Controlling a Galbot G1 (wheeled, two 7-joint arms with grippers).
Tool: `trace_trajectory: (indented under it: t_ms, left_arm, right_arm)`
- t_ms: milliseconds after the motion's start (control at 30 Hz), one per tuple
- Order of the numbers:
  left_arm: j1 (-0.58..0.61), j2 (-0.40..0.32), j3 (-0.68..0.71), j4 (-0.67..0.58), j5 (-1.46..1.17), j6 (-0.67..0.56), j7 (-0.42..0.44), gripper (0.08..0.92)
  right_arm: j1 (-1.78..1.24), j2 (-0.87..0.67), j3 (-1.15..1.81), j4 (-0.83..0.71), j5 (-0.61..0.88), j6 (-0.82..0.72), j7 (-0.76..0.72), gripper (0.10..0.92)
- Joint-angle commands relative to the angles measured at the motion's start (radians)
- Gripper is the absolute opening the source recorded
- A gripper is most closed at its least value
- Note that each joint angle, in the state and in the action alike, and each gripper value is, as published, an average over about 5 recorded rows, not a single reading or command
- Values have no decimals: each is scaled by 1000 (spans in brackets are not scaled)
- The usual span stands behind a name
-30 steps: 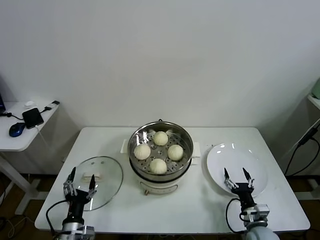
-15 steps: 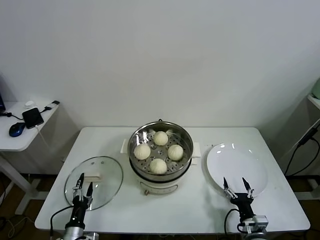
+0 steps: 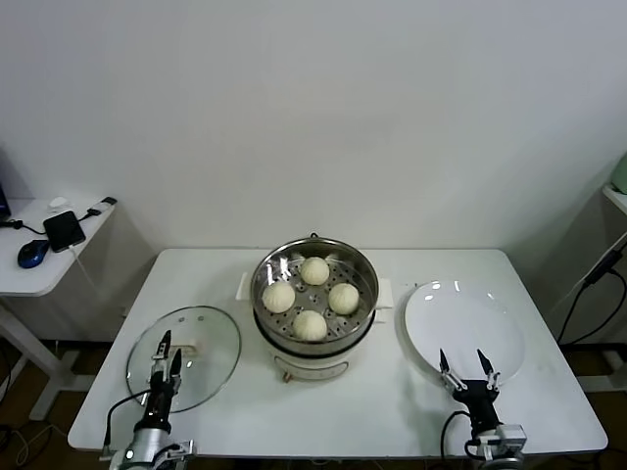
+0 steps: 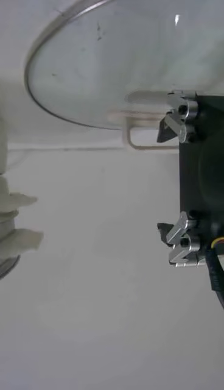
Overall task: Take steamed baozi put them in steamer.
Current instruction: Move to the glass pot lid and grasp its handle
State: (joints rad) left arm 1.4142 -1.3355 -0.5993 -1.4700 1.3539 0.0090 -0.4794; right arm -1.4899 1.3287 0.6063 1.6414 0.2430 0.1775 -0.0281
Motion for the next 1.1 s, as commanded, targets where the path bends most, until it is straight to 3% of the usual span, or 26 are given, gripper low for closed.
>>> trace_trajectory:
  t_ms: [33,333,433,1100]
  left_arm:
    - [-36,1,-1,24,32,22,13,823]
    - [-62,20,11,49,27,26,52,823]
    - [-60,27,15,47,22,31,64,787]
    - [-75,19,19,79,9,35,78,213]
  right_arm:
    - [-5,6,-1,12,-18,-5,-2,823]
    - [-7,12,-13,13,-41,-6,-1,823]
    - [-6,13,-15,14,-44,-7,0,823]
    - [-28,20,-14,30,-48,-2,-1,823]
